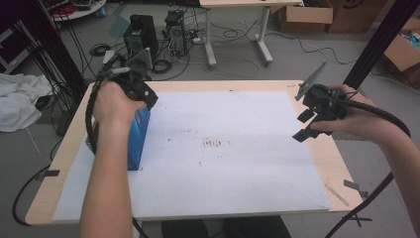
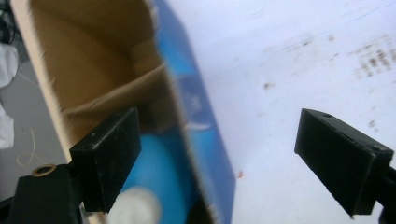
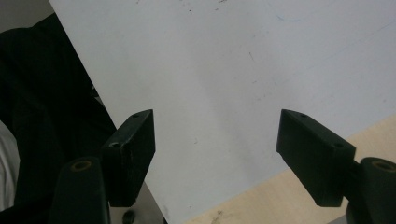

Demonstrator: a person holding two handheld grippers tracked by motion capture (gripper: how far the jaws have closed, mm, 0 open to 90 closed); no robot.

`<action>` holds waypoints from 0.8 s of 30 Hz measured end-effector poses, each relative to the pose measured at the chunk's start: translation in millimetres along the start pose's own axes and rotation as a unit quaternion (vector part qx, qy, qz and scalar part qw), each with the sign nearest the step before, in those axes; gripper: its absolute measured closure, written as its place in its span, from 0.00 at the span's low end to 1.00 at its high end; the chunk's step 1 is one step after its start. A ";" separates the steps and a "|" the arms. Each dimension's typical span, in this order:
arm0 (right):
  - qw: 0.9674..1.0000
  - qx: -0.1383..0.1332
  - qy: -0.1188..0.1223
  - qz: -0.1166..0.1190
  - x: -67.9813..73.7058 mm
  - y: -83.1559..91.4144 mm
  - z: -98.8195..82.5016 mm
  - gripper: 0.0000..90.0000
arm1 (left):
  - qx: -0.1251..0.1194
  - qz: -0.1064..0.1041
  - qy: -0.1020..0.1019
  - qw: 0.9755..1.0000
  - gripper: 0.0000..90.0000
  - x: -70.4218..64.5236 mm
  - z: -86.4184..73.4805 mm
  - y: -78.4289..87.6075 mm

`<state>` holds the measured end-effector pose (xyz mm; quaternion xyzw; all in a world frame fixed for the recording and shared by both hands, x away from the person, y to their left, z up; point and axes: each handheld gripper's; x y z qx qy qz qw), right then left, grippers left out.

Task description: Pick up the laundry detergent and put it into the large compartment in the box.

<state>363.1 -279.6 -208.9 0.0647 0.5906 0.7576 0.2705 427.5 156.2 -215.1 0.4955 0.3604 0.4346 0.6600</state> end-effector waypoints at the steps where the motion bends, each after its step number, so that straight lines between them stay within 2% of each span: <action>1: 1.000 0.000 0.001 -0.002 -0.2 0.5 0.0 0.32 | -0.001 -0.003 -0.004 1.000 0.17 -3.9 3.1 -1.8; 4: 1.000 0.000 0.000 -0.001 -0.9 1.5 -0.7 0.32 | 0.003 -0.009 -0.019 1.000 0.17 -15.9 12.2 -9.0; 10: 1.000 0.002 0.000 -0.001 -2.4 1.4 -3.2 0.31 | 0.005 -0.017 -0.036 0.999 0.17 -30.1 23.3 -22.4; 16: 1.000 0.002 -0.002 -0.001 -5.3 2.5 -5.2 0.32 | 0.009 -0.027 -0.045 0.999 0.17 -38.1 31.8 -36.7; 24: 1.000 0.004 -0.003 -0.006 -9.3 7.2 -5.5 0.32 | 0.000 -0.036 -0.055 0.998 0.17 -46.8 41.4 -41.1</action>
Point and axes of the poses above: each handheld gripper's, and its own axes: y roughly backward along the jaws, z roughly out of its top, x roughly to its left, and after that the axes turned 14 degrees about -z, right-handed
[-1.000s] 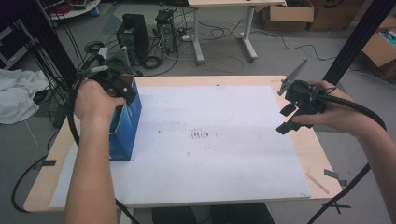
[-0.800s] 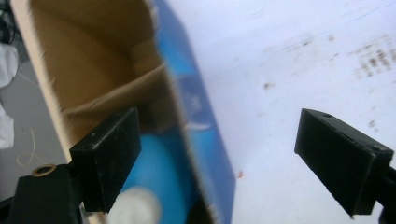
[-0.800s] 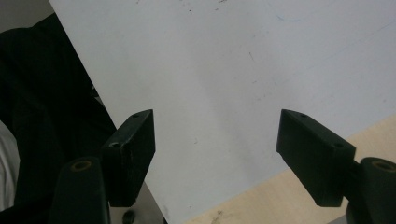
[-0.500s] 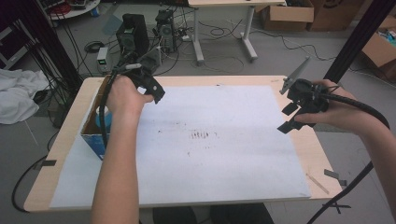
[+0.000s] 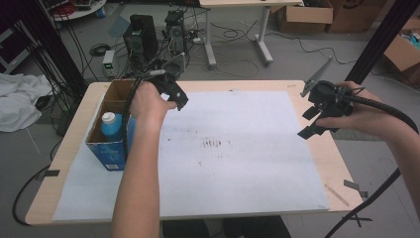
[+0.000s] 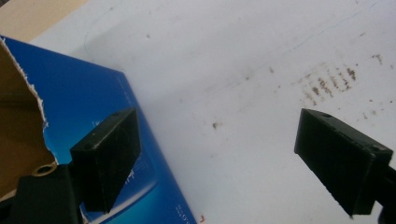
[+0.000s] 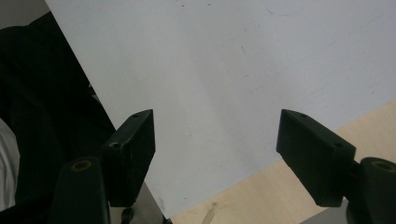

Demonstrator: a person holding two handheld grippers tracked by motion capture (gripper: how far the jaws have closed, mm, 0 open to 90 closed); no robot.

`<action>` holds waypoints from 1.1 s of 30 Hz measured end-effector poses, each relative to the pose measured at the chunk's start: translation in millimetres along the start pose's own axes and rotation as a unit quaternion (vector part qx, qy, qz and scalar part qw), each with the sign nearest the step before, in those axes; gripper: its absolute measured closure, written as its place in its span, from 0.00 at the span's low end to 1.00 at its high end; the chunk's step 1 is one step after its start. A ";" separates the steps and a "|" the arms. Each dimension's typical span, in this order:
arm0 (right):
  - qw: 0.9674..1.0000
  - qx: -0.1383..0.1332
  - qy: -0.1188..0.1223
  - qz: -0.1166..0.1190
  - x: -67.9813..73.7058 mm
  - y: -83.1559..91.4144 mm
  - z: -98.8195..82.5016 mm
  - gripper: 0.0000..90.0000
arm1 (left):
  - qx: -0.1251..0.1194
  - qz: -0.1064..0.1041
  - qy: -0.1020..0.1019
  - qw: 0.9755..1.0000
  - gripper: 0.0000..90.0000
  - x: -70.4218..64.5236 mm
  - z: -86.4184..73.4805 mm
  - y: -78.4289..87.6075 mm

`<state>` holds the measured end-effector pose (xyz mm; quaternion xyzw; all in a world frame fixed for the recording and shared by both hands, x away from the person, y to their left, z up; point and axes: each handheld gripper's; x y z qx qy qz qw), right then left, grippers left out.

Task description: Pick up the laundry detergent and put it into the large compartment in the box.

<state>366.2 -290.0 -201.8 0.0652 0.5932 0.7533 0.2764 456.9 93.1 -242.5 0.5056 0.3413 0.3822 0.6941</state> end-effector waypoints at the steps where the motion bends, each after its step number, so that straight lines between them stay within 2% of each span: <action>1: 1.000 0.001 0.000 -0.001 -0.2 0.6 -0.1 0.32 | 0.001 0.000 0.000 1.000 0.17 -0.6 0.6 0.0; 33: 1.000 0.001 -0.003 0.002 3.0 -3.6 -2.4 0.31 | 0.001 -0.002 -0.005 1.000 0.17 -4.6 -1.3 -4.3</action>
Point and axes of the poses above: each handheld gripper's, and its own axes: y roughly backward along the jaws, z roughly out of its top, x roughly to its left, and after that the axes turned 14 degrees about -z, right-handed
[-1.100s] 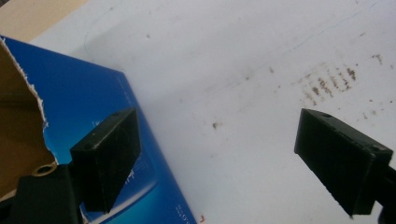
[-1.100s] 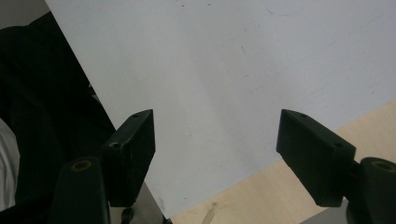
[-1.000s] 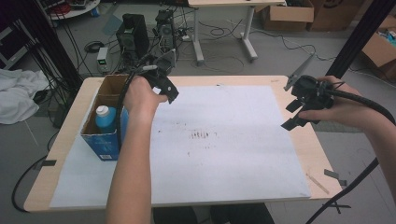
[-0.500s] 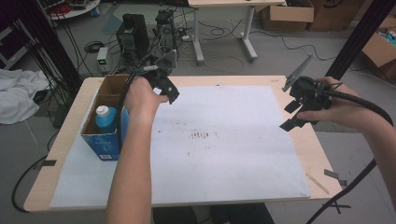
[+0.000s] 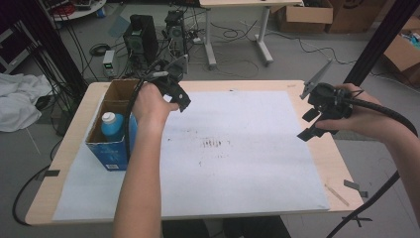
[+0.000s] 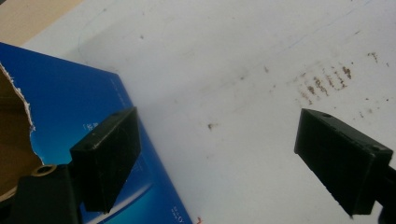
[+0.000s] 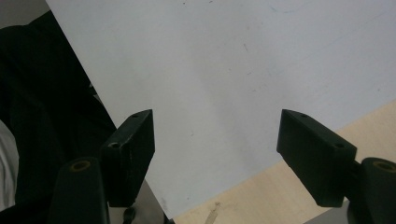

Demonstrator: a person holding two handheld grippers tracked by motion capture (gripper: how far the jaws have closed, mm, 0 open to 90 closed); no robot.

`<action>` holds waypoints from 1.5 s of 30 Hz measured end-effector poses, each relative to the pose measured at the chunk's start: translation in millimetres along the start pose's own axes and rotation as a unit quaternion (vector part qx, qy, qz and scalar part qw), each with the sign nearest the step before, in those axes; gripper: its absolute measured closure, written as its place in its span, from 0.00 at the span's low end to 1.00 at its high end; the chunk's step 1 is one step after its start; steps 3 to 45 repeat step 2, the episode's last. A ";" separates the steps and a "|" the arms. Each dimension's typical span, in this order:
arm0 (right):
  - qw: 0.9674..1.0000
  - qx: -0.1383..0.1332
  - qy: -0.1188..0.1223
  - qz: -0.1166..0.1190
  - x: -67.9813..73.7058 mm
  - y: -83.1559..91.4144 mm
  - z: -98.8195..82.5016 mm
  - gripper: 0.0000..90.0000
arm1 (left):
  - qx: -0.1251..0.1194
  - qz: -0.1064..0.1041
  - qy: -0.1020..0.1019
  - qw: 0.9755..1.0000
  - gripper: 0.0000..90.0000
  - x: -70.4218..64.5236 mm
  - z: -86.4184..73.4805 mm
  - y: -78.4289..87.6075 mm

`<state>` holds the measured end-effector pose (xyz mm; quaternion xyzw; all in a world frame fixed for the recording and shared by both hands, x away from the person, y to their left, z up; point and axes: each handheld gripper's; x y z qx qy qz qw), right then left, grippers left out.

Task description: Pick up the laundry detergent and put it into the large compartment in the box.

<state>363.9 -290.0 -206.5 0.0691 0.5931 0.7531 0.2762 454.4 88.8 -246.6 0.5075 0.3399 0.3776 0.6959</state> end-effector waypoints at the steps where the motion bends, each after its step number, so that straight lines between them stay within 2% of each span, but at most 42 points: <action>1: 1.000 0.000 -0.001 0.000 0.1 0.1 -0.4 0.31 | 0.002 0.000 -0.001 1.000 0.17 0.2 -0.2 -0.1; 45: 1.000 0.000 -0.001 0.000 0.1 0.1 -0.8 0.31 | 0.001 0.002 0.000 1.000 0.17 -0.1 -0.5 -0.5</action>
Point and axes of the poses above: each handheld gripper's, and its own axes: y roughly backward along the jaws, z roughly out of its top, x roughly to its left, and after that the axes turned 14 degrees about -z, right-handed
